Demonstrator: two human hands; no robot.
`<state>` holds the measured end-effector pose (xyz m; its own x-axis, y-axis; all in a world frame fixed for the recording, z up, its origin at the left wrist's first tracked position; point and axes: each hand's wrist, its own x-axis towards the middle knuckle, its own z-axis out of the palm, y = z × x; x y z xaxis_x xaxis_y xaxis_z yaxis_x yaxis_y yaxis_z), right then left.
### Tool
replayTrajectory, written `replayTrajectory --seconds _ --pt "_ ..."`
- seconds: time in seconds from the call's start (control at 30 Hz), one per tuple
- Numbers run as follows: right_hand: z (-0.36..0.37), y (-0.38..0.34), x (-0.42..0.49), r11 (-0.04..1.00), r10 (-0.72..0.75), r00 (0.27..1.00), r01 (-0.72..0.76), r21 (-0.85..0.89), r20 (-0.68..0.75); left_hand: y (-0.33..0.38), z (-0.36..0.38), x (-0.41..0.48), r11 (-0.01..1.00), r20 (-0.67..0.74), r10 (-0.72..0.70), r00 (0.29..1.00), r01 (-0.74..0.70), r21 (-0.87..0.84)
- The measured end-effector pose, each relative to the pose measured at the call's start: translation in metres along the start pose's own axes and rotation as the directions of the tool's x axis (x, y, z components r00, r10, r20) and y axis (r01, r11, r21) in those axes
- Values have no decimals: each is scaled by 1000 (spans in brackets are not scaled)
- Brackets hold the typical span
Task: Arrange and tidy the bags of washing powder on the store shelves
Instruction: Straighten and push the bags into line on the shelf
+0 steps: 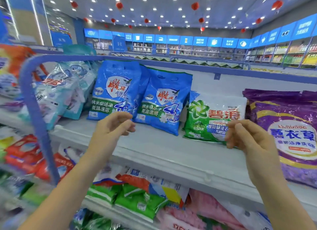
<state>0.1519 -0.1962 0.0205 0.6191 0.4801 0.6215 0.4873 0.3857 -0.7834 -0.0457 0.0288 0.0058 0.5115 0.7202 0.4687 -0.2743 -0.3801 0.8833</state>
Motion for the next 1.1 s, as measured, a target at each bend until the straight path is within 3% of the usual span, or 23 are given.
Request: replayTrajectory --seconds 0.17,0.53,0.9,1.1 --pt "62 4 -34 992 2 990 -20 124 144 1 -99 -68 993 -247 35 968 -6 118" --pt "259 27 -93 949 124 956 -192 251 266 -6 -295 -188 983 -666 15 746 110 146" --pt "534 24 -152 888 154 854 -340 310 497 -2 -520 -236 962 -824 38 565 204 183" --pt "647 22 -161 904 141 812 -339 260 567 -13 -615 -231 958 -859 32 511 230 173"
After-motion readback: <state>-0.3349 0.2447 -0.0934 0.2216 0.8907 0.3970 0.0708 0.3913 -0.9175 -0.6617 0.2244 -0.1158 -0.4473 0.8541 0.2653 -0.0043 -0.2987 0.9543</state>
